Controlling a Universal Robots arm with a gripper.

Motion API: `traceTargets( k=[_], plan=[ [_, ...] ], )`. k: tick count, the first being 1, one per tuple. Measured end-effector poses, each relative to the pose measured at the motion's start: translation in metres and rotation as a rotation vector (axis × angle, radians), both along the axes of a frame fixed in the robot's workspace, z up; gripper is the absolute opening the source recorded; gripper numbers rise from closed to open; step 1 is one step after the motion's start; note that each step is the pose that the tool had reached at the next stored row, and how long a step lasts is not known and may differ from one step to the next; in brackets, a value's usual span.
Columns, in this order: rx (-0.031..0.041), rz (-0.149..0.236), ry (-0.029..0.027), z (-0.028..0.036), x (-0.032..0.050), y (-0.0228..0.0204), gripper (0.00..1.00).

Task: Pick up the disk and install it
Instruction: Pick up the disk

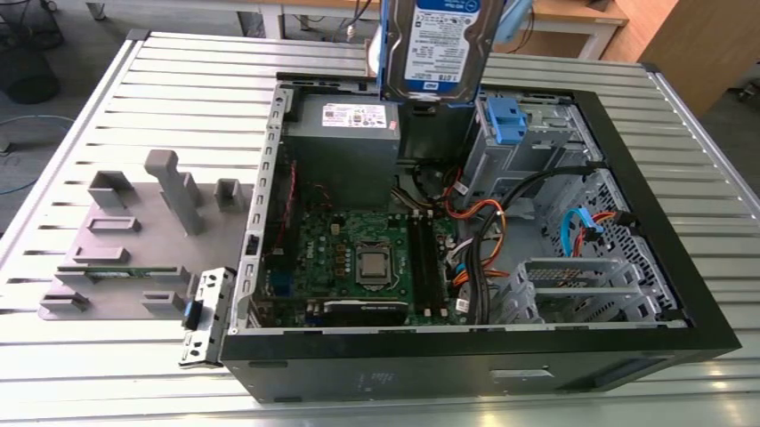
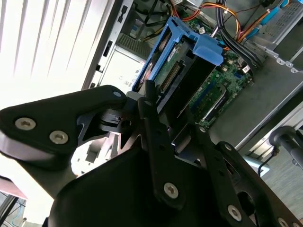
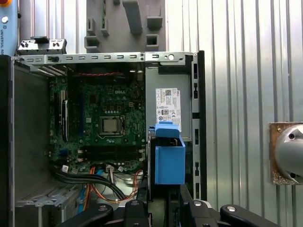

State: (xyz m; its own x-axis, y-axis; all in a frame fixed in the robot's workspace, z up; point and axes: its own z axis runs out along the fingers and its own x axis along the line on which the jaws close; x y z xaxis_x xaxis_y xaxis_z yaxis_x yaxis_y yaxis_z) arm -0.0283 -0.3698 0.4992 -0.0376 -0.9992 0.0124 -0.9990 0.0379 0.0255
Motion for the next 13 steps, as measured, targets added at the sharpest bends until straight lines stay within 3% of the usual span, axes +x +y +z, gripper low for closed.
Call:
traceTargets(
  k=[13],
  plan=[
    [0.0000, 0.000, 0.0000, -0.0005, 0.0004, -0.0095, 0.35]
  ],
)
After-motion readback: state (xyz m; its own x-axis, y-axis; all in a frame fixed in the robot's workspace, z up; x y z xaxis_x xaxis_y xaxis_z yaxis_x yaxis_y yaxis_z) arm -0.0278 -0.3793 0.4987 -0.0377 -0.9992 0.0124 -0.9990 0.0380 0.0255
